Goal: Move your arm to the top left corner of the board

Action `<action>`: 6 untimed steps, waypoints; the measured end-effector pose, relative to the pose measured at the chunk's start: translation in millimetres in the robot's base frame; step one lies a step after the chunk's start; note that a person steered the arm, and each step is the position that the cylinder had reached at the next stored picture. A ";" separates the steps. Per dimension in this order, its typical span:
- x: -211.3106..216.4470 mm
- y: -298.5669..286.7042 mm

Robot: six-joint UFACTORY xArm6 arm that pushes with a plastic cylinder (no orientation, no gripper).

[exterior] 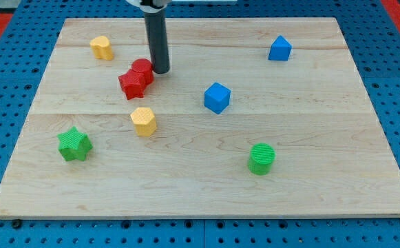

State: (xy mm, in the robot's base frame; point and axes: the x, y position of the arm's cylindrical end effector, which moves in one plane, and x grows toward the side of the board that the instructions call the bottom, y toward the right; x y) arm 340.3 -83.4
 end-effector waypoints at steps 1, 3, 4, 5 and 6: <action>-6.9 -8.8; -63.4 22.0; -121.3 -1.9; -149.2 -131.7; -147.7 -219.8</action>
